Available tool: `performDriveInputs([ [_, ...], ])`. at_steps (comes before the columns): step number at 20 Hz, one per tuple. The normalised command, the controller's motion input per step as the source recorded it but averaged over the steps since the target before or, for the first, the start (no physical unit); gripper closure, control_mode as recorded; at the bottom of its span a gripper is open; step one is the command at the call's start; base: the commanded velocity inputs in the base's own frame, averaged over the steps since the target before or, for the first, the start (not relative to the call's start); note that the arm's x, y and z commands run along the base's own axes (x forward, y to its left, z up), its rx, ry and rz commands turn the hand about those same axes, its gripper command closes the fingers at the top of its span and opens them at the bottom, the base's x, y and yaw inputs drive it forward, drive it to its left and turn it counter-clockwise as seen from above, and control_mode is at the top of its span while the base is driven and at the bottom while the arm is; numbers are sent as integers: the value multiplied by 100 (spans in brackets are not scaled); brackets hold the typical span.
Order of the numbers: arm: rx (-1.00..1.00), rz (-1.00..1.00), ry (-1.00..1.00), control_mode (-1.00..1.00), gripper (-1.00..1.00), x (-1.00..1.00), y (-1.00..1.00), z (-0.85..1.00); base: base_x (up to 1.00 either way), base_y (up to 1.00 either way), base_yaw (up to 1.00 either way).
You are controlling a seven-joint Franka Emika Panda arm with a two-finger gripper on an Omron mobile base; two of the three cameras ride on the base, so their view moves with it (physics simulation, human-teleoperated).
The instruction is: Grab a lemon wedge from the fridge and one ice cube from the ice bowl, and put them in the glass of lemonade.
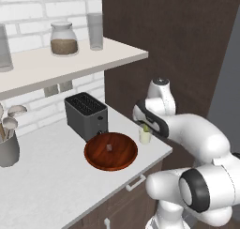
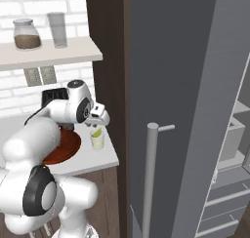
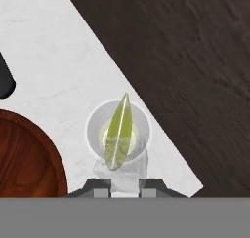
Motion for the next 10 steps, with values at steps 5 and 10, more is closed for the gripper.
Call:
performDriveInputs([
  [5,0,0,1,-100,100,21,0,-1,0,0,0],
  [10,0,0,0,-100,100,20,0,0,0,0,0],
])
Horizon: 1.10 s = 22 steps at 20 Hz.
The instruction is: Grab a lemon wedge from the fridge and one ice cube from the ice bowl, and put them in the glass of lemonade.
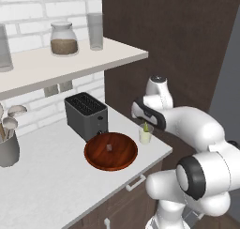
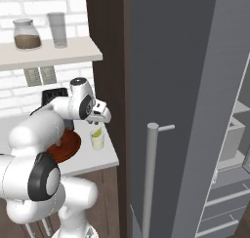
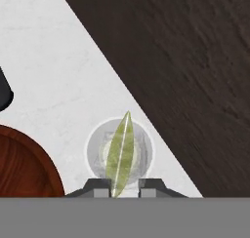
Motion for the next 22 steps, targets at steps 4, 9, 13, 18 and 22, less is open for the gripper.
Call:
performDriveInputs([
  [4,0,0,0,-100,100,13,-5,-3,0,0,0],
  [9,0,0,0,-100,100,1,-1,-2,0,0,0],
  [13,0,0,0,-100,100,0,0,0,0,0,0],
  [18,0,0,0,-100,100,0,0,0,0,0,0],
  [22,0,0,0,-100,100,0,0,0,0,0,0],
])
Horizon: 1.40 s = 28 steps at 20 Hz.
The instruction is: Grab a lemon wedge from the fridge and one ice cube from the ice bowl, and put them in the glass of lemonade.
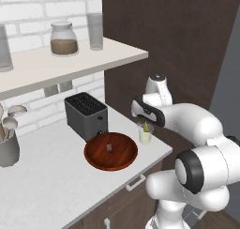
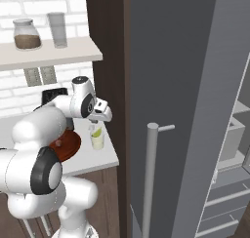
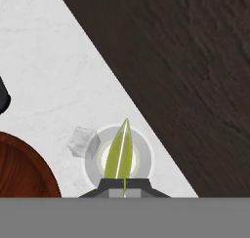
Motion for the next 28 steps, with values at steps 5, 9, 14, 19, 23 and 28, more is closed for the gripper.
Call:
performDriveInputs([
  [5,0,0,0,-100,-100,-1,0,0,0,0,0],
  [9,0,0,0,-100,-100,0,0,0,0,0,0],
  [14,0,0,0,-100,-100,-17,0,12,0,0,0],
  [19,0,0,-1,-100,-100,-39,0,28,0,0,0],
  [23,1,0,-1,-100,-100,-17,0,26,0,0,0],
  [28,3,0,-4,-100,-100,-25,0,20,0,0,0],
])
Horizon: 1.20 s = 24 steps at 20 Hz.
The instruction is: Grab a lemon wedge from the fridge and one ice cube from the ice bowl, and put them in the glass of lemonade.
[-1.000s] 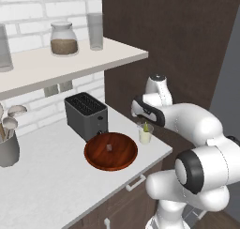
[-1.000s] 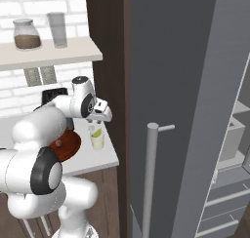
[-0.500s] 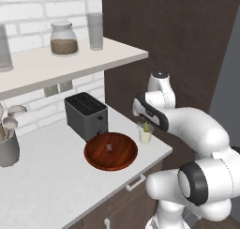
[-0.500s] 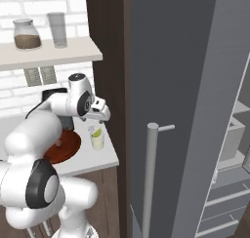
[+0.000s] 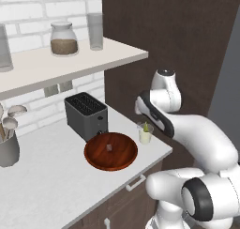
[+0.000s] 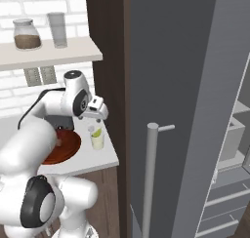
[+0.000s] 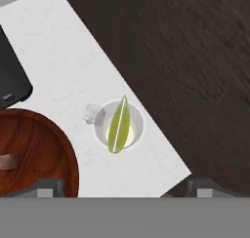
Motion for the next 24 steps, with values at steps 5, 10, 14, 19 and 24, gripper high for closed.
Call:
performDriveInputs([
  [5,2,0,-3,-100,-100,-24,0,21,0,0,0],
  [10,2,1,-4,-100,-100,-24,0,22,0,0,0],
  [14,2,2,-5,-100,-100,-24,0,20,0,0,0],
  [19,2,3,-5,-100,-100,-19,0,24,0,0,0],
  [24,6,6,-1,-100,-100,-61,-3,20,0,0,0],
])
